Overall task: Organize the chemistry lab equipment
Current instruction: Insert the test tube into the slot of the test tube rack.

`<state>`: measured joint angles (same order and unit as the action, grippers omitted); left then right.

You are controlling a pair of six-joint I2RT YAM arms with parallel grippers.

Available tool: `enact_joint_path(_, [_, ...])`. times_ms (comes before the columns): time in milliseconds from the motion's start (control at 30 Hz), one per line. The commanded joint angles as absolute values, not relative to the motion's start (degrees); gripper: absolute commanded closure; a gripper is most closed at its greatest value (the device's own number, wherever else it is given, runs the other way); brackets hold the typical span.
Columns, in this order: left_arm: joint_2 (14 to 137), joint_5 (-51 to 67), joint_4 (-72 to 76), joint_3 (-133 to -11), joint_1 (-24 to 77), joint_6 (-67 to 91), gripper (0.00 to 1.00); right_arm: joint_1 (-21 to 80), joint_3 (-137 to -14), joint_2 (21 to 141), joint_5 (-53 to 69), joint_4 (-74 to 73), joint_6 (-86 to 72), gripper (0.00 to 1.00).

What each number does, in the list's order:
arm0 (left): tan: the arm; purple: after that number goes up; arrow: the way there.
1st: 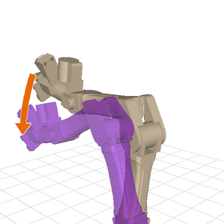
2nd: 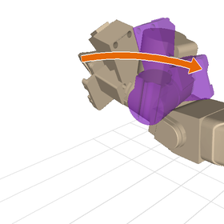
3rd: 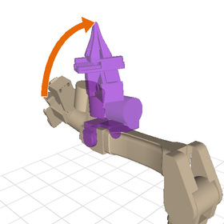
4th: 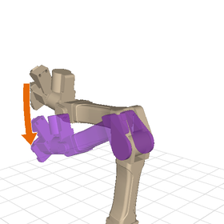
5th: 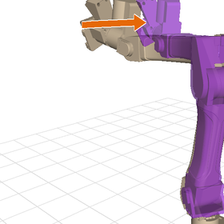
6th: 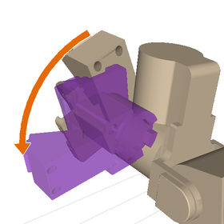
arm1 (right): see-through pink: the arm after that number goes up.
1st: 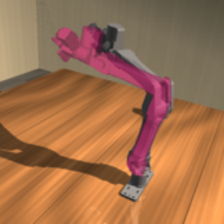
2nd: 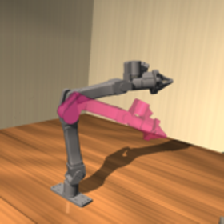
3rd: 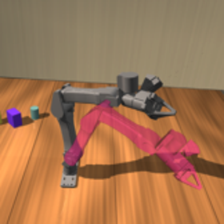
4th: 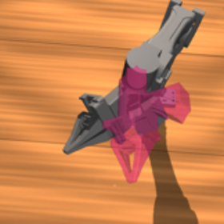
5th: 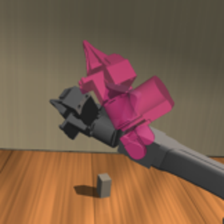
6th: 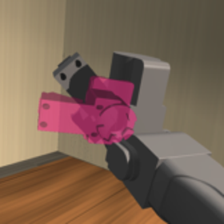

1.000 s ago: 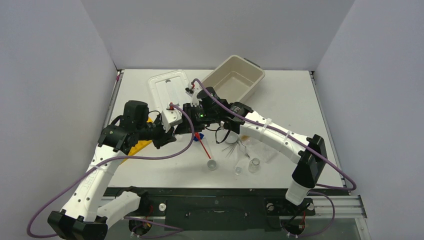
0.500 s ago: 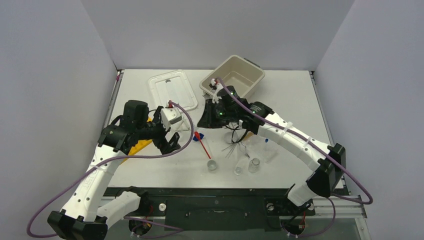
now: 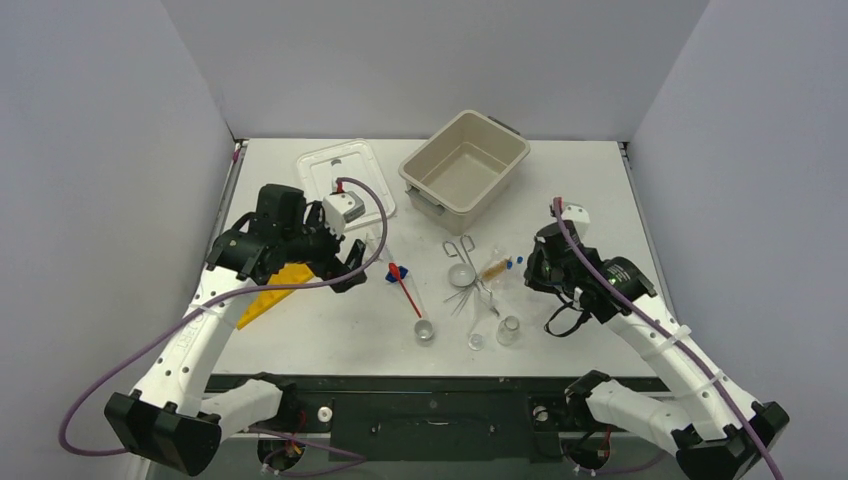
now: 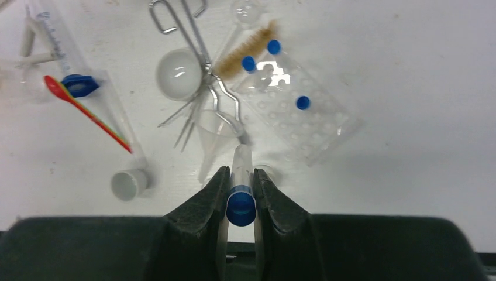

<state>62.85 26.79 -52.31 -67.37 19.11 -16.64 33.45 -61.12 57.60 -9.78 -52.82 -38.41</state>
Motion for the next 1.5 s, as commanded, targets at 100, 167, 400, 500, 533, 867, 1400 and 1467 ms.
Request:
enact_joint_path(100, [64.47, 24.89, -52.08, -72.07, 18.73, -14.57, 0.03, 27.69, -54.38, 52.94, -17.78, -57.44, -39.94, 1.0])
enact_joint_path(167, [64.16, 24.6, -51.85, -71.81, 18.72, -14.66, 0.04, 26.64, -52.28, 53.07, -17.68, -55.84, -40.43, 1.0])
enact_joint_path(400, [62.98, 23.46, -51.81, -70.7, 18.73, -15.46, 0.04, 26.38, -45.24, 55.97, -13.23, -47.37, -41.63, 1.0])
enact_joint_path(500, [62.93, 23.24, -51.77, -70.2, 18.76, -15.7, 0.03, 27.05, -43.94, 57.35, -13.1, -44.56, -42.13, 1.0])
enact_joint_path(533, [62.93, 23.26, -51.72, -70.21, 18.73, -15.72, 0.03, 27.35, -43.9, 58.08, -13.49, -44.34, -42.2, 1.0])
enact_joint_path(867, [62.73, 22.89, -51.24, -70.2, 18.8, -16.04, 0.03, 26.4, -43.8, 62.49, -21.6, -41.95, -42.27, 1.0])
enact_joint_path(1400, [60.49, 22.52, -50.86, -68.67, 18.77, -18.05, 0.03, 22.21, -42.36, 68.78, -21.02, -36.81, -40.17, 1.0])
enact_joint_path(1467, [60.55, 22.48, -50.84, -68.68, 18.77, -18.14, 0.03, 22.2, -42.03, 69.06, -20.4, -36.58, -40.29, 1.0])
